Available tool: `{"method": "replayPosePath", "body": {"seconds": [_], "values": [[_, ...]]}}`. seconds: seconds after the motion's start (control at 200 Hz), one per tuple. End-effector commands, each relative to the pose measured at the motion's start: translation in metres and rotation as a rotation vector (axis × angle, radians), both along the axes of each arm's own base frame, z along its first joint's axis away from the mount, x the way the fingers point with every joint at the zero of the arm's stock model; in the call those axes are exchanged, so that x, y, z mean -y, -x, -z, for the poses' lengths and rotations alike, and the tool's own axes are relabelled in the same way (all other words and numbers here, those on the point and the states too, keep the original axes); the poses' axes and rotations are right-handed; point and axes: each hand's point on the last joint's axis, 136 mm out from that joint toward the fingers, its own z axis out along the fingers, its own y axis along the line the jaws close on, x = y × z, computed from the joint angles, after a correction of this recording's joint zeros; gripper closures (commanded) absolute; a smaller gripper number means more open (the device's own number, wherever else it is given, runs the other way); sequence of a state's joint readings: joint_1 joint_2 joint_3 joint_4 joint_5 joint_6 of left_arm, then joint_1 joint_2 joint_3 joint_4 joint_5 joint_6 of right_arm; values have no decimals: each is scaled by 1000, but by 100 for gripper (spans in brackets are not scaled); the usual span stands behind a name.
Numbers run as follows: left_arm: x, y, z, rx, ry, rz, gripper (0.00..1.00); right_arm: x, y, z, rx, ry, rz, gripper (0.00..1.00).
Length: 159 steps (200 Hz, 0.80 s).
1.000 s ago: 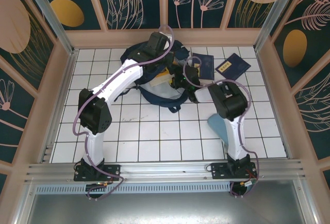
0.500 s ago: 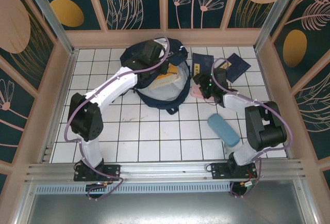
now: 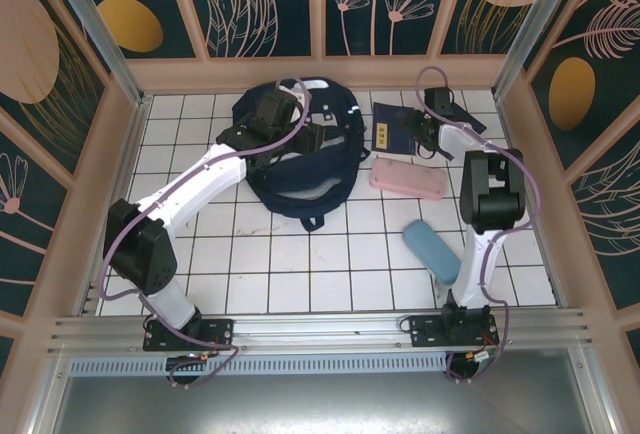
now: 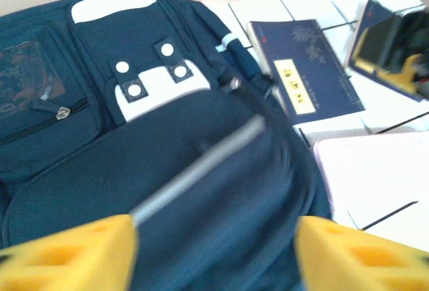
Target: Pack the student bag
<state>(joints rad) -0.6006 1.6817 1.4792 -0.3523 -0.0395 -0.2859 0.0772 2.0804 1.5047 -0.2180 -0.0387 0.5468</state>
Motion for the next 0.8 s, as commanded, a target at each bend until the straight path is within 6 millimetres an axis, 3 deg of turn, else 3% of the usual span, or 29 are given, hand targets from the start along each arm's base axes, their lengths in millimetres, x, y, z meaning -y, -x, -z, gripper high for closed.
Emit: {"method": "replayPosePath", "body": {"seconds": [0.0,0.21,0.46,0.495,0.611,0.791], "values": [[7,8,-26,27,111,39,22,4,-8,13,-50,34,-80,36],[18,7,-24,-4,198,38,17,-7,-17,40,-128,38,-181,46],[34,-5,-16,-35,259,37,17,-23,10,66,-251,192,-249,52],[37,-9,-4,-57,251,37,17,-23,17,72,-283,220,-252,55],[44,-14,0,-65,260,50,17,-13,49,91,-400,346,-238,56],[49,-19,11,-76,247,58,17,-8,125,118,-555,410,-234,56]]}}
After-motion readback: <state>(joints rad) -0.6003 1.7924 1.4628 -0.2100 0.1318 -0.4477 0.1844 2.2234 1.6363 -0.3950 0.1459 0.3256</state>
